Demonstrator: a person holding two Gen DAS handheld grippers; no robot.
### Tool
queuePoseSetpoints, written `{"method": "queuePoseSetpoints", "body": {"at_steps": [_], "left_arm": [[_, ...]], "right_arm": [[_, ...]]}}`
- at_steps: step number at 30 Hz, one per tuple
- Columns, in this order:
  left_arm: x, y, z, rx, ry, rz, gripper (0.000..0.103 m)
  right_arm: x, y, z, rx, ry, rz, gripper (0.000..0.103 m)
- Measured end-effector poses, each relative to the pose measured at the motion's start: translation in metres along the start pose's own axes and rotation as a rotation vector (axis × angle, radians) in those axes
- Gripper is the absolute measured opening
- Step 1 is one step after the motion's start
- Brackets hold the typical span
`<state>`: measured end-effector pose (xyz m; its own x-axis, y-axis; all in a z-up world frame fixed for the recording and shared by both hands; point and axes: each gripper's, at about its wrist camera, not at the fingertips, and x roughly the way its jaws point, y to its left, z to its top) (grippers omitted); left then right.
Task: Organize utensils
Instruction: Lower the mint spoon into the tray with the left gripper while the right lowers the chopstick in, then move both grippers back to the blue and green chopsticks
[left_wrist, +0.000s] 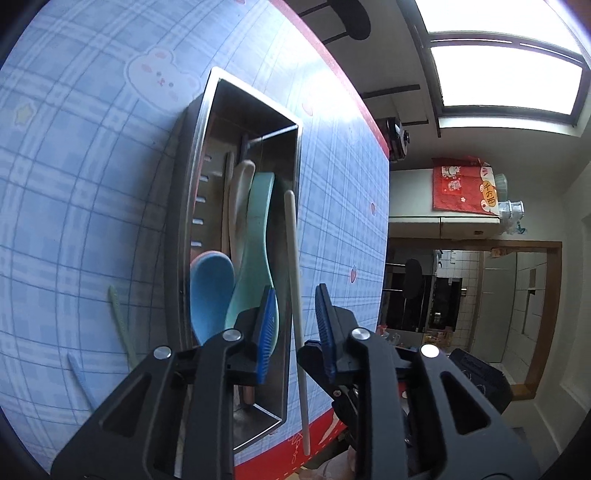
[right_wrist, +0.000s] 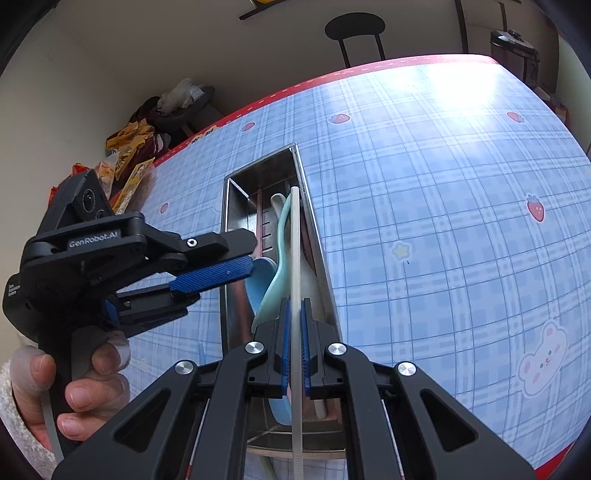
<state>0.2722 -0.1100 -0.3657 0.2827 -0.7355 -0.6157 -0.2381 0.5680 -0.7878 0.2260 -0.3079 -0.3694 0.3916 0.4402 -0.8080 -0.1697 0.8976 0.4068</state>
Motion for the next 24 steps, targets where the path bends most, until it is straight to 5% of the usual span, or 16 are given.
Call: {"method": "queuePoseSetpoints", "body": {"at_steps": [14,24], "left_arm": [[-0.08,0.018,-0.009,0.147,-0.159,0.243,0.047],[-0.127,0.025,-0.036,0.289,-0.222,0.404,0.059]], "right_arm": [[0.033,0.013,0.018,-0.067,0.035,-0.096,0.007],[-0.012,0.024,-0.003,-0.096,-0.018,-0.093,0.048]]}}
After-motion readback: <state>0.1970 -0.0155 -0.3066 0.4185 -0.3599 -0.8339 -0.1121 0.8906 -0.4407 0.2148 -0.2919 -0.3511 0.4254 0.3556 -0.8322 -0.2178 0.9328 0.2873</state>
